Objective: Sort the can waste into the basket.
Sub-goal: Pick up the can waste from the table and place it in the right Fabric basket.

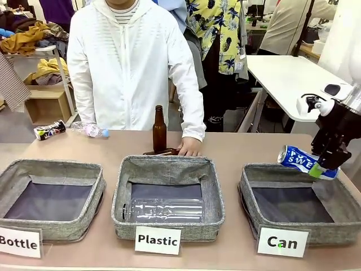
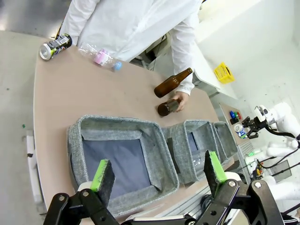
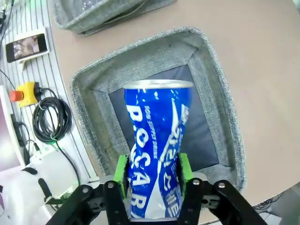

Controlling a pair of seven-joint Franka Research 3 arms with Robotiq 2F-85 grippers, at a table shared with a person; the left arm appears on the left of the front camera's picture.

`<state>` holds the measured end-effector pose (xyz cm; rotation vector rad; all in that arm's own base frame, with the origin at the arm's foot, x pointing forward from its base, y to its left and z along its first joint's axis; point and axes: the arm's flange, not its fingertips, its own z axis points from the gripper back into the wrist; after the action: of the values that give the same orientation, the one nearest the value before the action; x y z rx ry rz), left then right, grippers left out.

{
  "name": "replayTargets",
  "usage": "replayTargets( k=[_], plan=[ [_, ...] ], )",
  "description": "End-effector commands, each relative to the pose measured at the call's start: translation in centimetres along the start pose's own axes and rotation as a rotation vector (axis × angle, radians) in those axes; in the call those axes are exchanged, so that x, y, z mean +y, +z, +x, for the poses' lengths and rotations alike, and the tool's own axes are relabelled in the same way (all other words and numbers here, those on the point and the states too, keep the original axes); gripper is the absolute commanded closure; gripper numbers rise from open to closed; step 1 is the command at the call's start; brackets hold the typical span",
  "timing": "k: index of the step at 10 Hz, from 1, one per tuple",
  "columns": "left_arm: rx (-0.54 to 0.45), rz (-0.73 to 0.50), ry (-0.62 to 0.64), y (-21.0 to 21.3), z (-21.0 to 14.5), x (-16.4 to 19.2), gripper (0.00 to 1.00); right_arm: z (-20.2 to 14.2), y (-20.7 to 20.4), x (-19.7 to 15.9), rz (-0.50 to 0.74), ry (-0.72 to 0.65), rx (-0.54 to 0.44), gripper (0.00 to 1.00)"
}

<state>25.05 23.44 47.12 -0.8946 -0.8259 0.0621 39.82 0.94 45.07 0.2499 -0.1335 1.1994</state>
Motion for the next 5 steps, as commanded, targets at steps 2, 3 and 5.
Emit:
replayTargets(
  k=[2, 3, 5],
  plan=[
    [-0.014, -0.013, -0.022, -0.11, 0.05, 0.11, 0.00, -0.09, -0.54, -0.58, -0.012, 0.013, 0.002, 0.00],
    [-0.014, -0.013, -0.022, -0.11, 0.05, 0.11, 0.00, -0.10, -0.60, -0.74, -0.005, 0.015, 0.001, 0.00],
    [-0.014, -0.013, -0.022, -0.11, 0.05, 0.11, 0.00, 0.04, -0.66, -0.95, 0.023, -0.005, -0.032, 0.00]
  ],
)
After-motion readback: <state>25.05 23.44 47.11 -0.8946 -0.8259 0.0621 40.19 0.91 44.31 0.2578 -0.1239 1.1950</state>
